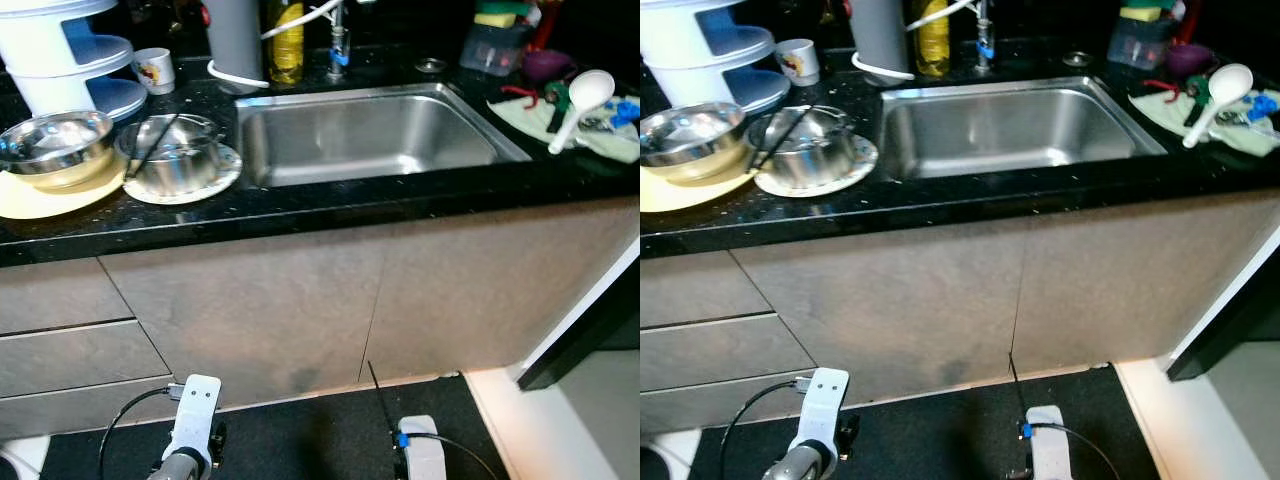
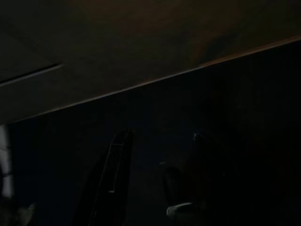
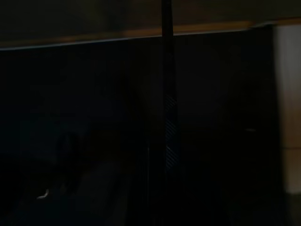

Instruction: Kitchen organization

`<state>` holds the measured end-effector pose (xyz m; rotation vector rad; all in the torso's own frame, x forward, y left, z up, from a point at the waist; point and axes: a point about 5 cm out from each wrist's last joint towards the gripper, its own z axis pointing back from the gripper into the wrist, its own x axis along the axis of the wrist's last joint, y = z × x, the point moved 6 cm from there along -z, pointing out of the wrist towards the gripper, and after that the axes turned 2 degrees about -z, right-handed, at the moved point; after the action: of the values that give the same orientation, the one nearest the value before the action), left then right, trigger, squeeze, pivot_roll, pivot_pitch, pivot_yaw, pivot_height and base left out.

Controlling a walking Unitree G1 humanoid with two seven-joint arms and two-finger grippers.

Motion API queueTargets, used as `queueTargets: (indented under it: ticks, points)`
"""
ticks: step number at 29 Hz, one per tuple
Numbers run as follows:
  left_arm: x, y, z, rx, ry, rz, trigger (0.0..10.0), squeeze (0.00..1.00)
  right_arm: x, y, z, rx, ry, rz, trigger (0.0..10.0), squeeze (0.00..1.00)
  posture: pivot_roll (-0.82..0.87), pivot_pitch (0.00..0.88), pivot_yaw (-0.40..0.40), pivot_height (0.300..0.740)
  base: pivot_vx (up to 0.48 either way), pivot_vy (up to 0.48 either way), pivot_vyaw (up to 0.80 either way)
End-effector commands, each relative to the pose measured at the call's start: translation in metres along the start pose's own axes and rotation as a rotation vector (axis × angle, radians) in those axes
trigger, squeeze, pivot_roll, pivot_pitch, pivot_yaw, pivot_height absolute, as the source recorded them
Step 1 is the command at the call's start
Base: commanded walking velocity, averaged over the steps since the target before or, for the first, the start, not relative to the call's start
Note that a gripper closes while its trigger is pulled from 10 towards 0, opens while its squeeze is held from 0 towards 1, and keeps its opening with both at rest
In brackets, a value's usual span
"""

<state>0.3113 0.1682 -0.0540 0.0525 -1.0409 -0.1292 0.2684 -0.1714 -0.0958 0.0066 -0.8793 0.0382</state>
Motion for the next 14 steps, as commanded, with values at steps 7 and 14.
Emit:
queueTargets:
  ticks: [7, 14]
  points:
    - [-0.0094, 0.0027, 0.0024, 0.008, 0.029, 0.006, 10.0, 0.0, -0.007, 0.0036, 0.0012, 0.008, 0.022, 0.002, 10.0, 0.0, -0.08, 0.19, 0.019, 0.74, 0.0, -0.337, 0.0]
    - [-0.0091, 0.0026, 0.0023, 0.005, 0.029, 0.008, 10.0, 0.0, -0.0064, 0.0029, 0.001, 0.006, 0.021, 0.001, 10.0, 0.0, -0.08, 0.19, 0.019, 0.74, 0.0, -0.335, 0.0]
